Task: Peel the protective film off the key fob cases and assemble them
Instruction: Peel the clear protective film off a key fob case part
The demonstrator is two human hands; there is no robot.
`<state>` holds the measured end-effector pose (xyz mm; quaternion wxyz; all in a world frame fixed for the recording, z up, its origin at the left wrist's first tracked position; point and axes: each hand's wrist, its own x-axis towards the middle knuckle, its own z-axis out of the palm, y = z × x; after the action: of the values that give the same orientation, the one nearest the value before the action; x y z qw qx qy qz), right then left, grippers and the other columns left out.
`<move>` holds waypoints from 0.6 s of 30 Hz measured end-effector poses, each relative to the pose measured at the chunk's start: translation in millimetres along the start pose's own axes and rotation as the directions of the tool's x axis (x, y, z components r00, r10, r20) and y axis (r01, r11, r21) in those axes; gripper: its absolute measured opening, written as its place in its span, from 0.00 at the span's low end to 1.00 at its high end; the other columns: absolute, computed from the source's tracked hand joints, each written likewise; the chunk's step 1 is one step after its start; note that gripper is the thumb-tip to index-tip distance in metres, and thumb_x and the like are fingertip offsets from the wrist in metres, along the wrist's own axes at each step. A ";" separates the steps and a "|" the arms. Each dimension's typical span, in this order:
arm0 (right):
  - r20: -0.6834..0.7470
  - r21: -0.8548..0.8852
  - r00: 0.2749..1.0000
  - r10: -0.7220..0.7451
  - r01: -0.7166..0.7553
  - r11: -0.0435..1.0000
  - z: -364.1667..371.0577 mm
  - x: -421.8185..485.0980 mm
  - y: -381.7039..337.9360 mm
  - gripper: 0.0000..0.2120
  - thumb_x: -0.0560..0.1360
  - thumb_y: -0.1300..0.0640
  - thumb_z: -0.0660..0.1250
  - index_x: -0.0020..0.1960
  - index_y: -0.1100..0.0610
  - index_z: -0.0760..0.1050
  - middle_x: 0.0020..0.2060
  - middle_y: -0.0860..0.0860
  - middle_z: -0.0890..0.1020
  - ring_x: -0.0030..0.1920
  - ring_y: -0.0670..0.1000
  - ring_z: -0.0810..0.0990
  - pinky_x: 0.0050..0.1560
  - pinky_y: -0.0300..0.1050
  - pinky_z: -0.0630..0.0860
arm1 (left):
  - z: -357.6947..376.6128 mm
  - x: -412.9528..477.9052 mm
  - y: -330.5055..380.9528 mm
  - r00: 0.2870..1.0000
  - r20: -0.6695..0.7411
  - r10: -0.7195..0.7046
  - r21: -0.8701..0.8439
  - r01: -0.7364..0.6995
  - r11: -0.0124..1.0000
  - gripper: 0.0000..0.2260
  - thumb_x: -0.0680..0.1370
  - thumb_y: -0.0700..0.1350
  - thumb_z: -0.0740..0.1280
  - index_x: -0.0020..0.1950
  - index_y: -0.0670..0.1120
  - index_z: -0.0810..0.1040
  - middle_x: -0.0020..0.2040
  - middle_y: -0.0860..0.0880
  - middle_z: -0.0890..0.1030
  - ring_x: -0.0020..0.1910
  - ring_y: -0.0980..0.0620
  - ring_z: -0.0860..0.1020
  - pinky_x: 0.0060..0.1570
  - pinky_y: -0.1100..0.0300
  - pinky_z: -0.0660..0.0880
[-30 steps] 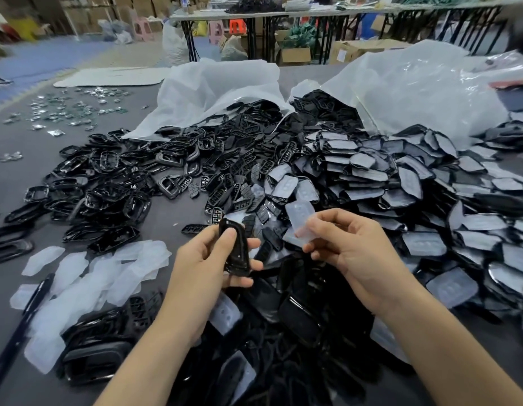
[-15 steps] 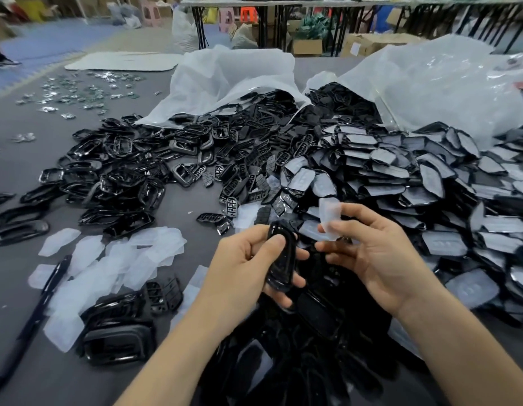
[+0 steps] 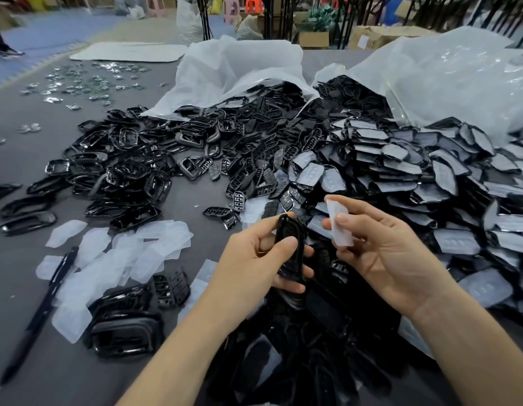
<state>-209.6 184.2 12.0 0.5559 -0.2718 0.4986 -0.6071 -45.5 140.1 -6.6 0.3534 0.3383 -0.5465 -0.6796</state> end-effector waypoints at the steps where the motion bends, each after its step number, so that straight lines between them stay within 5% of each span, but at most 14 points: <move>1: 0.013 -0.006 1.000 -0.008 0.008 1.000 0.4 -0.2 0.5 0.09 0.61 0.58 0.70 0.40 0.50 0.85 0.35 0.53 0.85 0.30 0.43 0.78 0.28 0.33 0.73 | 0.1 -0.1 -0.1 1.000 0.003 0.003 0.003 -0.003 1.000 0.14 0.80 0.33 0.61 0.52 0.52 0.78 0.37 0.43 0.83 0.32 0.50 0.82 0.27 0.60 0.79; 9: 0.055 0.004 0.994 -0.091 0.091 0.996 -2.4 -0.9 1.6 0.07 0.66 0.55 0.69 0.43 0.57 0.77 0.33 0.52 0.83 0.36 0.46 0.82 0.34 0.37 0.77 | -0.9 0.2 0.9 1.000 0.023 0.017 0.010 -0.017 1.000 0.13 0.80 0.33 0.60 0.61 0.44 0.76 0.45 0.27 0.77 0.35 0.50 0.83 0.31 0.60 0.80; 13: 0.063 0.001 0.990 -0.123 0.124 0.992 -1.0 -0.7 3.1 0.07 0.61 0.54 0.72 0.38 0.55 0.81 0.36 0.54 0.83 0.37 0.48 0.81 0.36 0.38 0.78 | -0.6 0.7 0.0 0.999 0.026 0.031 0.029 -0.032 0.999 0.14 0.80 0.31 0.59 0.58 0.47 0.77 0.43 0.29 0.78 0.36 0.48 0.84 0.32 0.58 0.81; 18: 0.089 0.028 0.986 -0.141 0.139 0.990 -1.4 -0.4 3.3 0.06 0.62 0.57 0.72 0.40 0.55 0.81 0.33 0.51 0.80 0.34 0.48 0.79 0.35 0.38 0.77 | -0.2 0.1 -0.3 0.998 0.033 0.050 0.026 -0.051 0.998 0.15 0.80 0.31 0.58 0.55 0.49 0.77 0.38 0.45 0.85 0.36 0.47 0.84 0.33 0.60 0.81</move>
<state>-209.5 185.4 8.6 0.5366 -0.3274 0.4461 -0.6370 -45.5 139.9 -6.9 0.3571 0.3182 -0.5694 -0.6686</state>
